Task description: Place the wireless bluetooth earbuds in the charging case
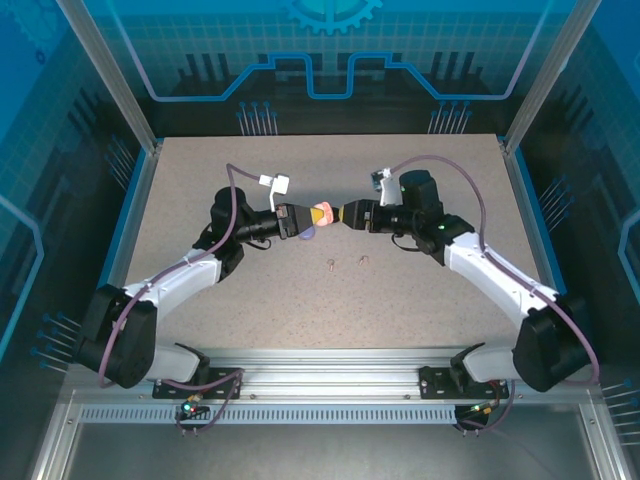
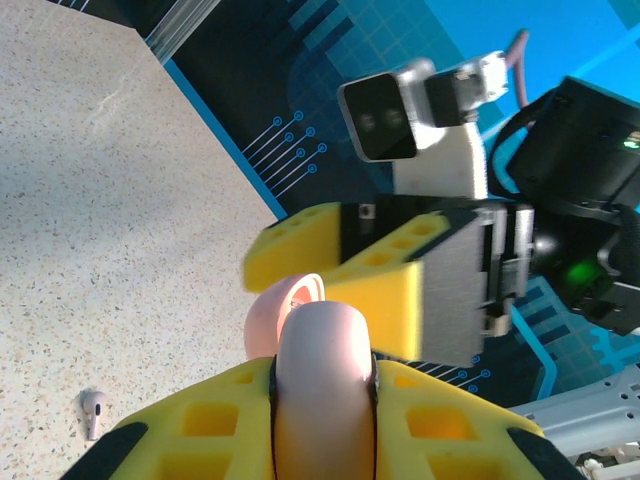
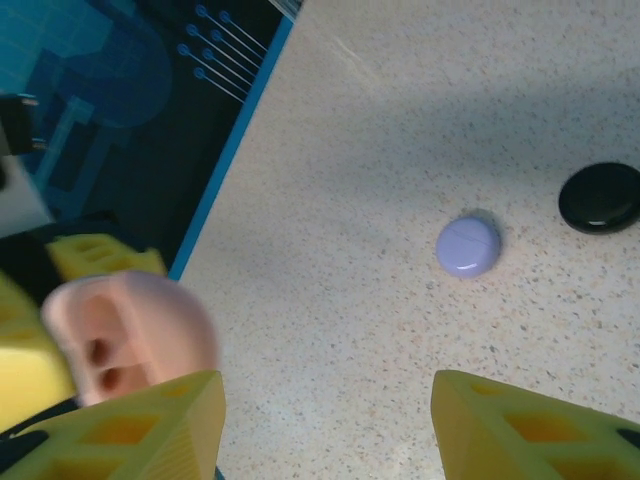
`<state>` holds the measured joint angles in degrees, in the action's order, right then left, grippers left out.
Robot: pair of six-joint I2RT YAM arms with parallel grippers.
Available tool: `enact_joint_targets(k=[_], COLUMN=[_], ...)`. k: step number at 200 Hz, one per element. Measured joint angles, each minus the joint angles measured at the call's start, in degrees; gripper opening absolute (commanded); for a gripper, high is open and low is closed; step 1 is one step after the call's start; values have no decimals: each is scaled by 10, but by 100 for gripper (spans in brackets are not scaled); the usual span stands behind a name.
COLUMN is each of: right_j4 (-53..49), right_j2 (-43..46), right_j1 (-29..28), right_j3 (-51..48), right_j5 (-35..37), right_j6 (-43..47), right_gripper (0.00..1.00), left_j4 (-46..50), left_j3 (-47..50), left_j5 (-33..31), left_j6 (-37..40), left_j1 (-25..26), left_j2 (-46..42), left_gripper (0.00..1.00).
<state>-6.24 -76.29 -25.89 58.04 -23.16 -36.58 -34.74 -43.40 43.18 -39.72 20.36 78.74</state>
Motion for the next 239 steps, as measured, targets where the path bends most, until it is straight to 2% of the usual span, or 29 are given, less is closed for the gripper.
enact_joint_targets(k=[36,88,159,208,239], right_j4=[-7,-19,-19,-16,-8], right_j2=[30,-3,-44,-51,-52], right_j1=[-18,-46,-47,-47,-44], right_j3=[6,35,35,42,42], right_j5=[0,6,23,13,-7], right_j6=[2,6,6,6,6], right_gripper=[54,47,39,37,31], left_j4=[0,0,1,4,4], left_j3=[0,-1,-1,-1,-2], left_j5=[0,0,0,0,0], left_j6=[0,0,0,0,0], left_j1=[0,0,0,0,0], left_j2=[1,1,1,1,1], left_gripper=[0,0,0,0,0])
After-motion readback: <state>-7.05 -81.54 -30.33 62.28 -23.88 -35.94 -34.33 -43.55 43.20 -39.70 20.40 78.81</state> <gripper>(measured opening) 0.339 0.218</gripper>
